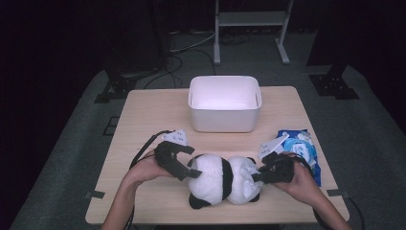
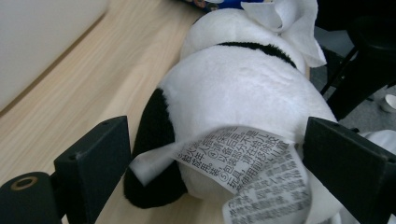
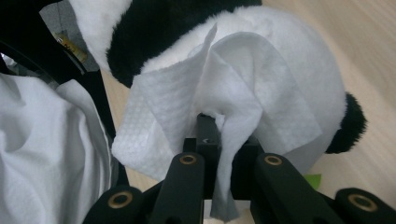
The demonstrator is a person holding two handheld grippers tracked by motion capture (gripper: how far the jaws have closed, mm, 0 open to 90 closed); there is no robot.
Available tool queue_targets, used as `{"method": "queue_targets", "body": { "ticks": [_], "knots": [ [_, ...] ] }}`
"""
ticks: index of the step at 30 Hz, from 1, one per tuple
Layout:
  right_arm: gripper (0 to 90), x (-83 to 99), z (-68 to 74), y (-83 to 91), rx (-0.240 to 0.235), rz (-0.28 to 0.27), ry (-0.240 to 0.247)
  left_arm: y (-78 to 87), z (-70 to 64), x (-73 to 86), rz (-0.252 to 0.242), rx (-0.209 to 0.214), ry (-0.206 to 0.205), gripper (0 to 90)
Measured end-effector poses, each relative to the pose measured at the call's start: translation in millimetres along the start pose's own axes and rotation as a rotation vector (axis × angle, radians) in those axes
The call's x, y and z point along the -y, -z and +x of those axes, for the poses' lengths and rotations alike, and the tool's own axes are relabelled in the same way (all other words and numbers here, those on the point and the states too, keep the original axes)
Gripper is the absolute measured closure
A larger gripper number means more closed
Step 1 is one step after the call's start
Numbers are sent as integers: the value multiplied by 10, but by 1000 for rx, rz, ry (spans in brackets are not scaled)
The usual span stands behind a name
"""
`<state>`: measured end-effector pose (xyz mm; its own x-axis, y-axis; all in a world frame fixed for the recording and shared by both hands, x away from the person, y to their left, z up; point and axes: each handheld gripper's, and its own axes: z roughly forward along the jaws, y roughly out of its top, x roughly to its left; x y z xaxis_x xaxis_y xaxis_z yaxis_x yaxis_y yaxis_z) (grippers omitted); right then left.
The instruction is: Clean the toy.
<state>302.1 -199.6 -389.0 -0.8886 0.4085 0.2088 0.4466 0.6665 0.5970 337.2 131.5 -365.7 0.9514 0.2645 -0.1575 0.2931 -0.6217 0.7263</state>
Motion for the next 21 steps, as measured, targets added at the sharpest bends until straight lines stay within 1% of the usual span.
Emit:
{"method": "queue_targets", "body": {
  "ticks": [3, 4, 5, 6, 9, 10, 11, 14, 15, 17, 18, 19, 21],
  "knots": [
    [849, 44, 34, -22, -11, 1, 4, -18, -9, -40, 10, 15, 6, 54],
    [849, 71, 68, -34, -16, 0, 5, -27, -11, -67, 25, 17, 8, 40],
    [849, 71, 68, -34, -16, 0, 5, -27, -11, -67, 25, 17, 8, 35],
    [850, 84, 94, -44, -19, -6, 6, -41, -16, -95, 27, 22, 22, 35],
    [851, 89, 111, -64, -33, -11, 9, -60, -18, -126, 37, 21, 18, 35],
    [851, 83, 137, -99, -43, -10, 13, -90, -20, -164, 59, 32, 16, 35],
    [851, 83, 137, -99, -43, -10, 13, -90, -20, -164, 59, 32, 16, 35],
    [851, 69, 168, -129, -47, -9, 25, -117, -19, -212, 83, 35, 14, 35],
    [851, 66, 177, -143, -53, -11, 28, -128, -22, -220, 85, 36, 18, 35],
    [851, 64, 191, -152, -56, -9, 31, -144, -32, -233, 101, 40, 10, 39],
    [851, 62, 196, -149, -53, -5, 33, -148, -40, -234, 108, 43, -2, 51],
    [850, 61, 201, -142, -53, -3, 34, -149, -48, -232, 109, 46, -4, 69],
    [849, 53, 211, -101, -46, -4, 41, -142, -65, -217, 112, 40, -22, 119]
  ]
}}
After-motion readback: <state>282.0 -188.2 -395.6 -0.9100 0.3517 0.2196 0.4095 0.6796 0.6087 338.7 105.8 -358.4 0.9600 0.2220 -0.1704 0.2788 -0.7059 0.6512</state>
